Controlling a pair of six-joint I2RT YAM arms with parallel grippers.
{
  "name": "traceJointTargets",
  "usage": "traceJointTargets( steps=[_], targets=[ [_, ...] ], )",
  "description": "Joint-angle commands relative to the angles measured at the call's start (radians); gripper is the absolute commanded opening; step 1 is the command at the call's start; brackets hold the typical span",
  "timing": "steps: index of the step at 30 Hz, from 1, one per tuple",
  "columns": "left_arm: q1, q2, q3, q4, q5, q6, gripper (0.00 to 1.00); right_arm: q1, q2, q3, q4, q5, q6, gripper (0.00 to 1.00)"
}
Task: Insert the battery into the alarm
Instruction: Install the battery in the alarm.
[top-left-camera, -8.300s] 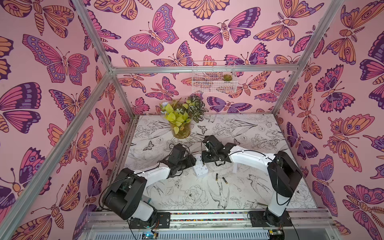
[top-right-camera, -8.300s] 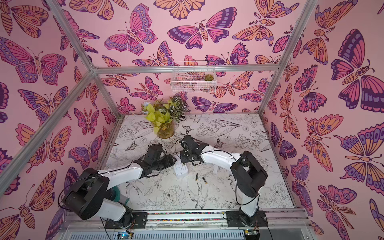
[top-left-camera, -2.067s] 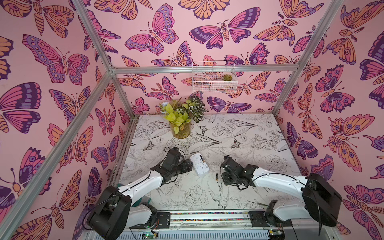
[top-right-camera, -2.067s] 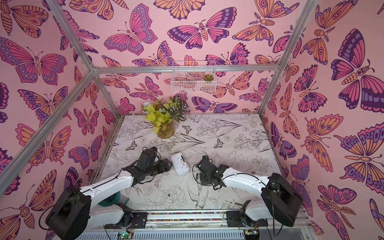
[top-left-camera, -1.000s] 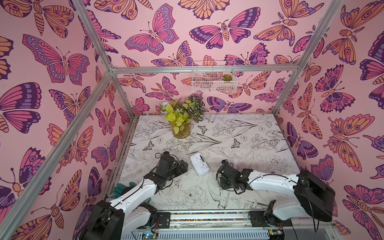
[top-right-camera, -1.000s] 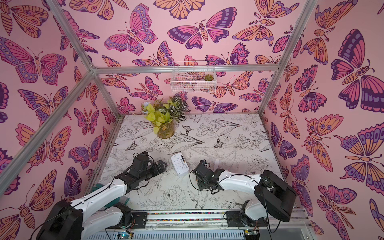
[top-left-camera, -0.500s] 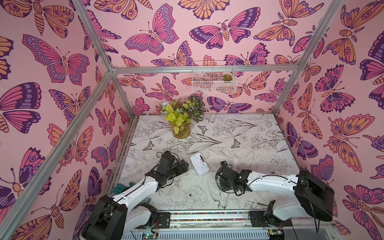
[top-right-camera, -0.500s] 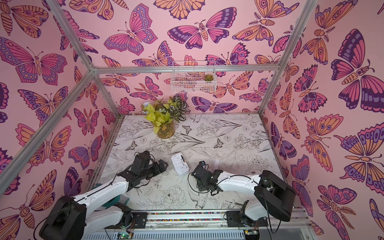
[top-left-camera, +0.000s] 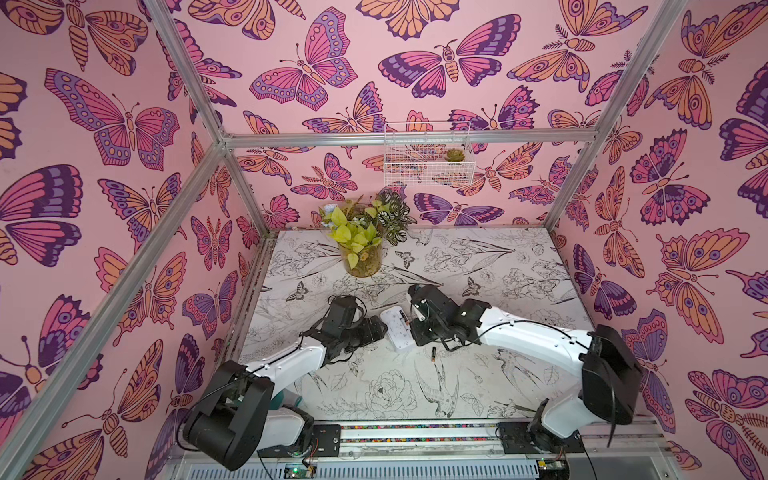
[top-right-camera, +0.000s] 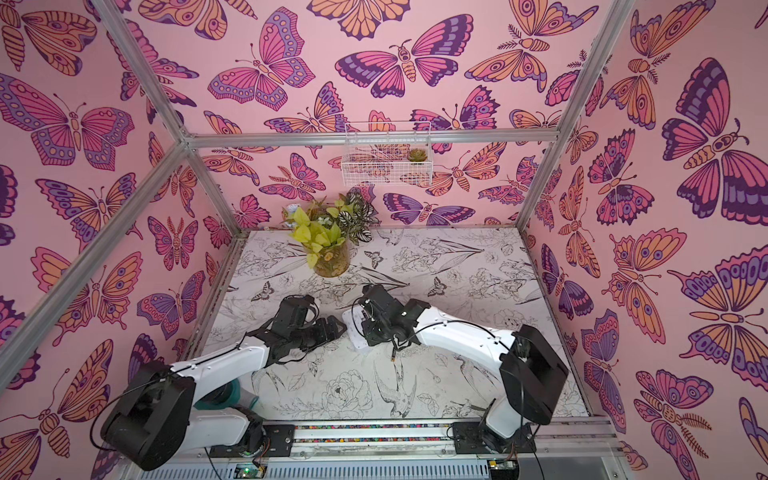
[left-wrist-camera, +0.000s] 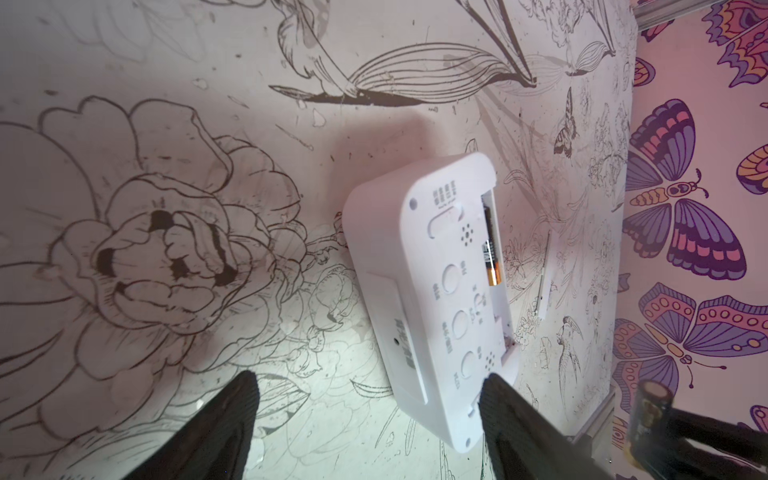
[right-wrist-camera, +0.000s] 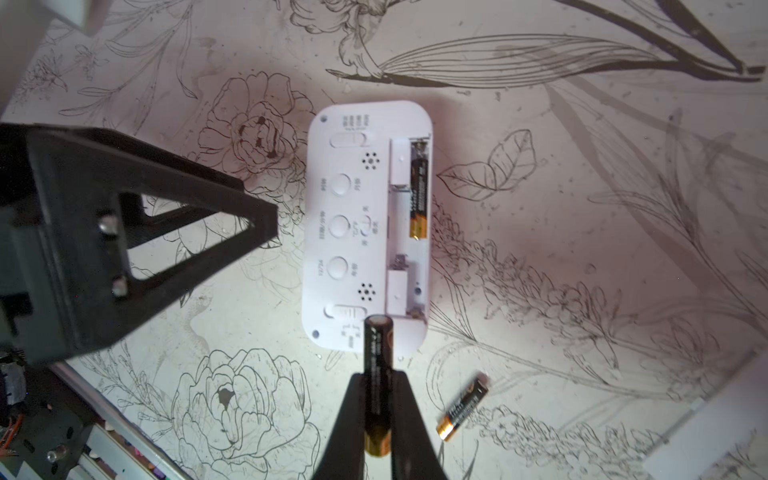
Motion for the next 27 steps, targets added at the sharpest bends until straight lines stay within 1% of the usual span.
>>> traceJointTargets(
  steps=[1,4,11,20,27],
  targets=[
    [0.005,0.014,0.02,0.023,0.033,0.024,0.84,-0.002,0.073,0.058,-0.108,-0.019,-0.054,0.04],
    [0.004,0.028,0.023,0.031,0.041,0.029,0.82,-0.003,0.105,0.077,-0.142,0.013,-0.057,0.04],
    [0.004,0.061,0.026,0.051,0.064,0.03,0.81,-0.015,0.136,0.085,-0.148,0.029,-0.051,0.04],
    [0.004,0.058,0.02,0.052,0.059,0.025,0.81,-0.028,0.204,0.164,-0.172,0.024,-0.062,0.06],
    [0.004,0.052,0.016,0.052,0.049,0.02,0.81,-0.029,0.241,0.207,-0.203,0.047,-0.052,0.08]
  ],
)
